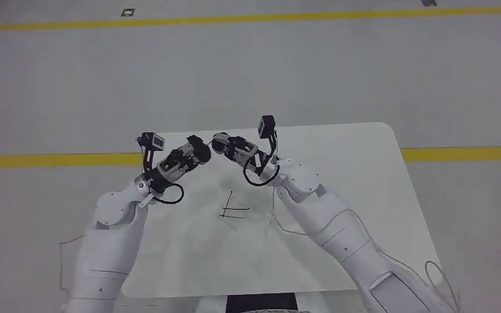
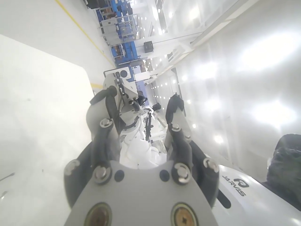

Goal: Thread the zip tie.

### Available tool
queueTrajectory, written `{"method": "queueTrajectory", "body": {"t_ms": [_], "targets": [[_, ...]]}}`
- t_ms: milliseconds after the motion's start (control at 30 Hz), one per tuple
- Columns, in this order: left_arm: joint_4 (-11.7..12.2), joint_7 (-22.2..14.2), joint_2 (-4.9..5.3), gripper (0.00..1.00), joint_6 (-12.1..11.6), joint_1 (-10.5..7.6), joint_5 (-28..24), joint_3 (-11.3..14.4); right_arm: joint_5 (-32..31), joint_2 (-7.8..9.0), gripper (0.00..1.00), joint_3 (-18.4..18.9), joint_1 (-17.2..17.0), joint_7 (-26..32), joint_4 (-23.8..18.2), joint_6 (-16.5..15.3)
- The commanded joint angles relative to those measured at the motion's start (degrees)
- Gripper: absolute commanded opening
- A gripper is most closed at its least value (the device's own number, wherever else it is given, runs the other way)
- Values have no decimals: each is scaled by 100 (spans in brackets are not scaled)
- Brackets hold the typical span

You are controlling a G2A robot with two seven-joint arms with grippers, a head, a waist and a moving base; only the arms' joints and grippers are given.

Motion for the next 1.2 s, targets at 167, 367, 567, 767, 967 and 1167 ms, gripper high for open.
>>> {"method": "queueTrajectory", "body": {"t_ms": [167, 367, 567, 767, 967, 1167], "targets": [[65, 54, 34, 30, 17, -13, -52, -3, -161, -19, 0, -2, 23, -39, 25, 8], [101, 71, 62, 24, 4, -29, -76, 12, -270, -37, 0, -18, 45, -12, 66, 54], [156, 66, 85, 21, 22, -72, -84, 69, -331, -54, 0, -7, 51, -17, 87, 48], [230, 64, 106, 9, 14, -112, -98, 120, -366, -68, 0, 9, 56, 12, 112, 25], [267, 81, 129, 0, 9, -146, -119, 151, -439, -79, 0, 28, 69, 44, 132, -20], [282, 117, 150, 21, -2, -156, -127, 181, -533, -90, 0, 49, 67, 9, 138, -116]]}}
